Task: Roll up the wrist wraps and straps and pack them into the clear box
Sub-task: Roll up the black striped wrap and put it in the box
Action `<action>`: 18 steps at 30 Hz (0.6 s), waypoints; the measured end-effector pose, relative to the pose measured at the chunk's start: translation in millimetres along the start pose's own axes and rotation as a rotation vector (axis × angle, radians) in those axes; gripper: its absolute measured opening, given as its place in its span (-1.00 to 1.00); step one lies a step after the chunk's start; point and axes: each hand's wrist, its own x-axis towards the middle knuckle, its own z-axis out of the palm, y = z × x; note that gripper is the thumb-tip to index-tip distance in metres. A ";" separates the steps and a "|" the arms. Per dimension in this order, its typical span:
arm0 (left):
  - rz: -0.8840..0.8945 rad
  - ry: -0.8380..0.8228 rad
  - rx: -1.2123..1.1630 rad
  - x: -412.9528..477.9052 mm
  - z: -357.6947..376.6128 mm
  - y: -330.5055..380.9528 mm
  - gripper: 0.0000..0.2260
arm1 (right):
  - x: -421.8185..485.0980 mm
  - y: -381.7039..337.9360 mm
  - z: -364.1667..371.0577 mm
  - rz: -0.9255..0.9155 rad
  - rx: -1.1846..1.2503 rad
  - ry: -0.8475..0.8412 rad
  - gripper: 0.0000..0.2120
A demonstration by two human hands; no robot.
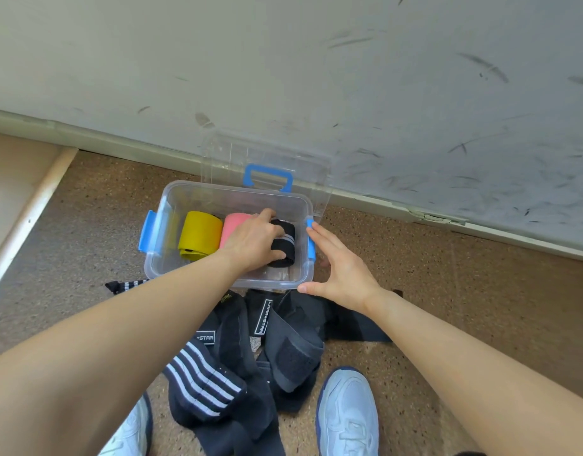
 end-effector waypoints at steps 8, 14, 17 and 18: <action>0.349 -0.133 0.372 -0.7 -15.8 -15.4 -0.66 | -0.5 2.7 0.7 -0.004 -0.005 -0.012 0.06; 0.342 -0.093 0.545 -0.5 -16.8 -13.5 -0.62 | -0.5 2.5 1.7 -0.008 -0.007 -0.012 0.07; 0.275 -0.077 0.504 -0.7 -16.6 -16.1 -0.59 | 0.0 3.4 2.9 -0.010 0.004 -0.007 0.07; 0.261 -0.082 0.497 0.1 -16.3 -16.6 -0.59 | 0.1 3.6 2.9 -0.009 0.003 -0.007 0.07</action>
